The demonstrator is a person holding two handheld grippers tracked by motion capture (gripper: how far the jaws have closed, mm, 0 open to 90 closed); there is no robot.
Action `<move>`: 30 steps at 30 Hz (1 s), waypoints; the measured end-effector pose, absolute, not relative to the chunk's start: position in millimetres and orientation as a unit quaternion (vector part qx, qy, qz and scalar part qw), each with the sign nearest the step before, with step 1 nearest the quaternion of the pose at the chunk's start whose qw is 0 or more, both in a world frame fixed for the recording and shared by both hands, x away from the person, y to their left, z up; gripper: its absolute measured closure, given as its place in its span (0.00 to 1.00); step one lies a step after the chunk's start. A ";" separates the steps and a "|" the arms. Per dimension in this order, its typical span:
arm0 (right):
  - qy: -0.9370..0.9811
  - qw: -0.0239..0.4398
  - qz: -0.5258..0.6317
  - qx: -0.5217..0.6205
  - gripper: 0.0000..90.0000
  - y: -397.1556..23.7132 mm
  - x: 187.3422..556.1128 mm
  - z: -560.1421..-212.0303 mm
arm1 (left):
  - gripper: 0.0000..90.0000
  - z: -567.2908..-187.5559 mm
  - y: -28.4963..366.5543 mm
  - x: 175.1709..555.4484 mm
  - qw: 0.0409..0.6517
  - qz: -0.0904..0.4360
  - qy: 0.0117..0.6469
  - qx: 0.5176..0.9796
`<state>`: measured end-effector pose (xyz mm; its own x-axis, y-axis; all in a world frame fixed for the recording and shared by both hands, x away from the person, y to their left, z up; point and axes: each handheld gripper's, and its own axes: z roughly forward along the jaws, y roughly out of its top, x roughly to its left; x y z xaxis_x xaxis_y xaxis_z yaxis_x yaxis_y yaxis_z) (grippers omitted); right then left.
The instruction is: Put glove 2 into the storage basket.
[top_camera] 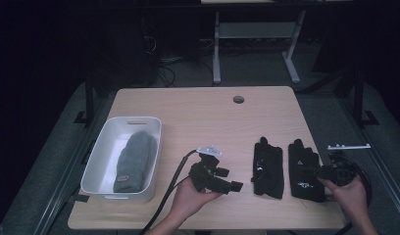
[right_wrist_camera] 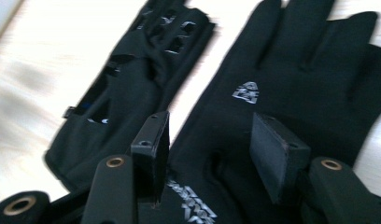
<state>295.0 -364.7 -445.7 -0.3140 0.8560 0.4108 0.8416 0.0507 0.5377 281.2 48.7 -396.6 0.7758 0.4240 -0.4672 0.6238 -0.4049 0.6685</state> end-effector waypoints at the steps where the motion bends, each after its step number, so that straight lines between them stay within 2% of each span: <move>1: 0.728 0.017 0.357 0.585 0.53 -365.7 295.2 -446.8 | 0.27 -396.7 48.6 281.2 0.445 -0.112 0.315 0.831; 12: 0.769 0.082 0.289 0.565 0.53 -353.6 292.2 -453.4 | 0.27 -398.1 46.1 280.2 0.444 -0.116 0.316 0.831; 16: 0.791 0.129 0.258 0.539 0.57 -342.6 288.2 -454.8 | 0.27 -398.1 45.4 279.1 0.445 -0.115 0.312 0.831; 17: 0.791 0.129 0.258 0.539 0.57 -342.6 288.2 -454.8 | 0.27 -398.1 45.4 279.1 0.445 -0.115 0.312 0.831; 19: 0.800 0.155 0.241 0.527 0.62 -337.2 286.3 -455.6 | 0.27 -399.0 45.6 279.1 0.443 -0.114 0.310 0.833; 22: 0.801 0.165 0.237 0.525 0.65 -334.9 285.2 -456.3 | 0.27 -399.2 45.5 278.0 0.443 -0.115 0.314 0.832; 23: 0.801 0.165 0.237 0.525 0.65 -334.9 285.2 -456.3 | 0.27 -399.2 45.5 278.0 0.443 -0.115 0.314 0.832; 26: 0.803 0.169 0.229 0.523 0.76 -331.2 285.3 -455.1 | 0.27 -398.6 46.5 278.1 0.443 -0.113 0.314 0.832; 30: 0.805 0.164 0.216 0.527 0.84 -325.5 288.4 -452.8 | 0.27 -398.9 45.9 277.4 0.440 -0.114 0.314 0.834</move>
